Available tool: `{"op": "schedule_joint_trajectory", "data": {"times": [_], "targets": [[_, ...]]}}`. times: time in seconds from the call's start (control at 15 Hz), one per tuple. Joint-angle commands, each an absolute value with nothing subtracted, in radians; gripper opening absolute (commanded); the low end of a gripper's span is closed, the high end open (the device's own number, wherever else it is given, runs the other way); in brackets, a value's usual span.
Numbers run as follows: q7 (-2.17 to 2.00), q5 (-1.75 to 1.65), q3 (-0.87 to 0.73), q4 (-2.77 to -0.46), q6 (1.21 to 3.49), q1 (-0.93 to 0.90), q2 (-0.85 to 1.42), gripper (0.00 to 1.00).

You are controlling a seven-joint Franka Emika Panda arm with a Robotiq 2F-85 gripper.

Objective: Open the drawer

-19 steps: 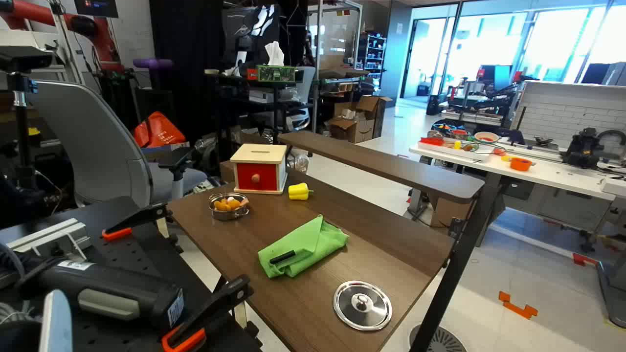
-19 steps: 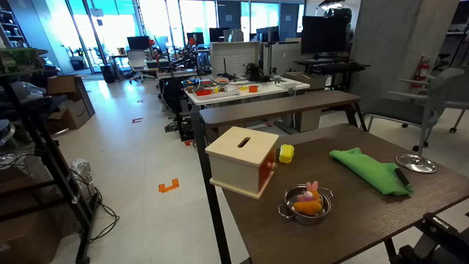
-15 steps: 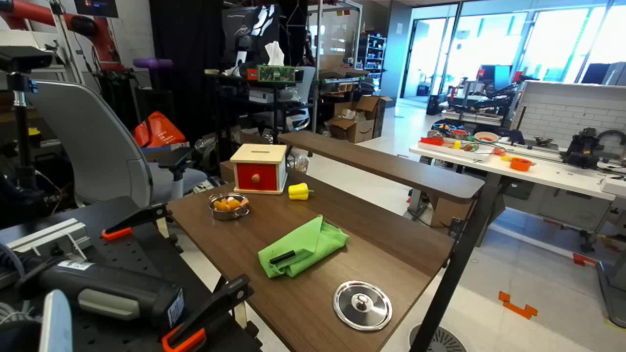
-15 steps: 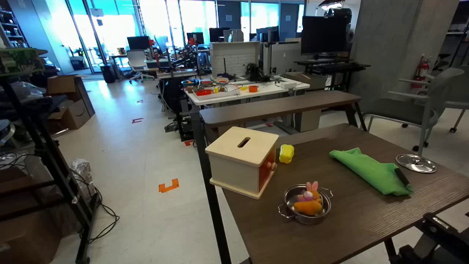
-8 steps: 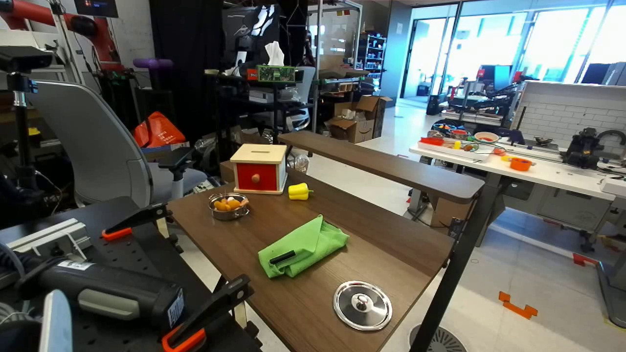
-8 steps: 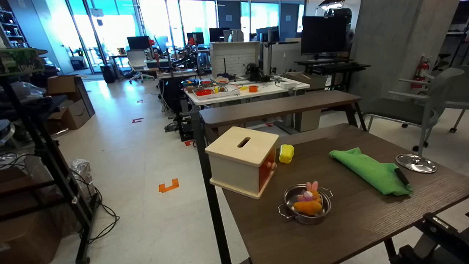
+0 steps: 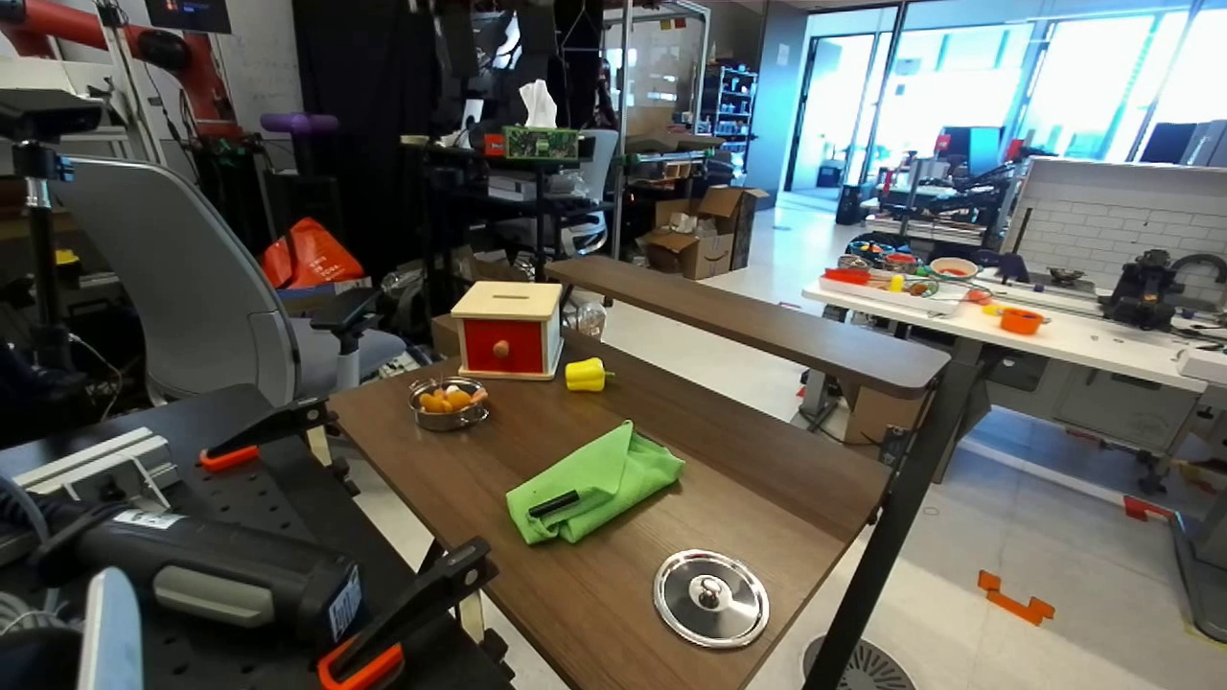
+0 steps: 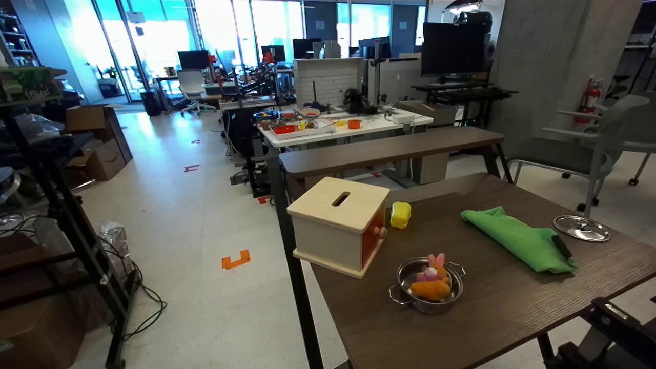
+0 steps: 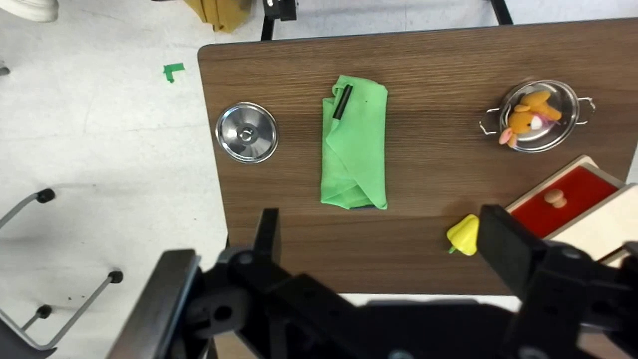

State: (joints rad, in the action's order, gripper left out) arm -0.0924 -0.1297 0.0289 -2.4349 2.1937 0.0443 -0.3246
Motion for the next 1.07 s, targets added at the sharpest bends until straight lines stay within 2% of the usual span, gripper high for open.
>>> {"op": "schedule_joint_trajectory", "data": {"times": [0.0, 0.47, 1.0], "targets": [[-0.073, -0.129, 0.061, -2.289, 2.200, -0.003, -0.072, 1.00], [-0.063, -0.230, 0.099, -2.131, 2.216, -0.104, 0.242, 1.00], [-0.091, -0.346, 0.061, -2.039, 2.464, -0.182, 0.491, 1.00]]}}
